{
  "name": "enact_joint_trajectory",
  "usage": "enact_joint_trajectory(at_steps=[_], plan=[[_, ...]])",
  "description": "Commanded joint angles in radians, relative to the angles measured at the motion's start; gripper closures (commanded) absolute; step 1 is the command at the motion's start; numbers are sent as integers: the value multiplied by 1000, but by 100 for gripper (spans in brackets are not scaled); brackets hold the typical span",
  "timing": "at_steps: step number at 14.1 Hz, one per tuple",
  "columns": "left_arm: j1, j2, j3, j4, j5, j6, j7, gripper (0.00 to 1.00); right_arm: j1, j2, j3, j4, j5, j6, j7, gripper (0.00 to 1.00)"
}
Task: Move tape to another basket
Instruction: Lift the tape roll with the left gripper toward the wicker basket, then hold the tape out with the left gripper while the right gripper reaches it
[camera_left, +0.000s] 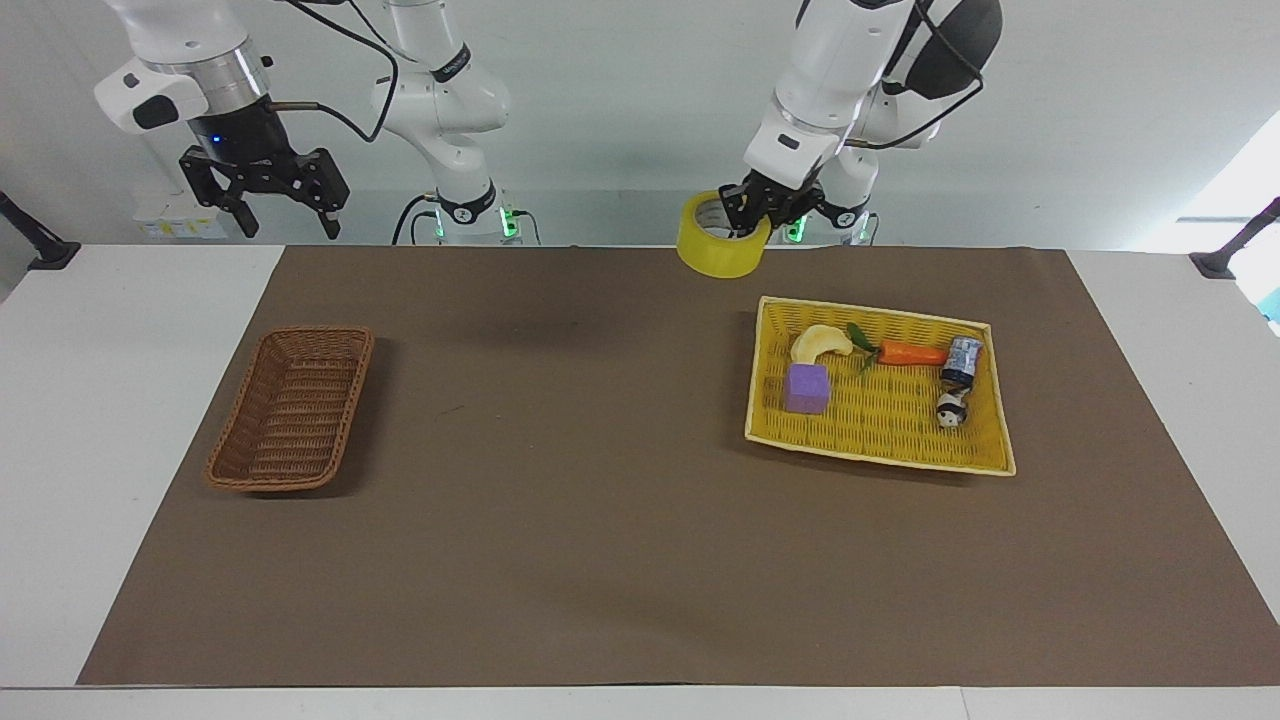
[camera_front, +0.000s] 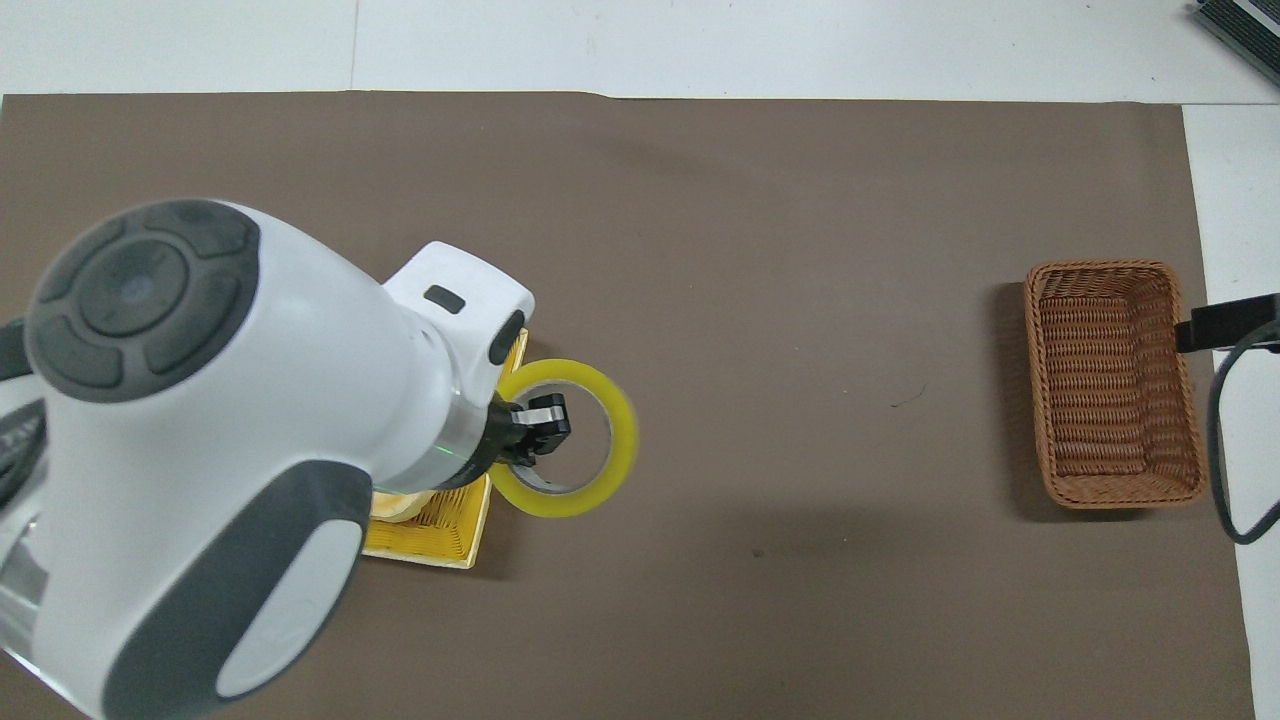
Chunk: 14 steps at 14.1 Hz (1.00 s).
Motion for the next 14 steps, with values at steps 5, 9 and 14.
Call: enact_joint_trajectory(at_steps=[5,9,14], plan=[[-71,-33,16,-136,-272,234,148,100,47,20,8,-65,304,103,-12,0],[-139,-1,16,-178,-366,393,148,100,55,12,8,-97,509,75,3,0],[-184,31,16,-169,-399,496,154,100,120,-35,10,-192,613,66,126,0]])
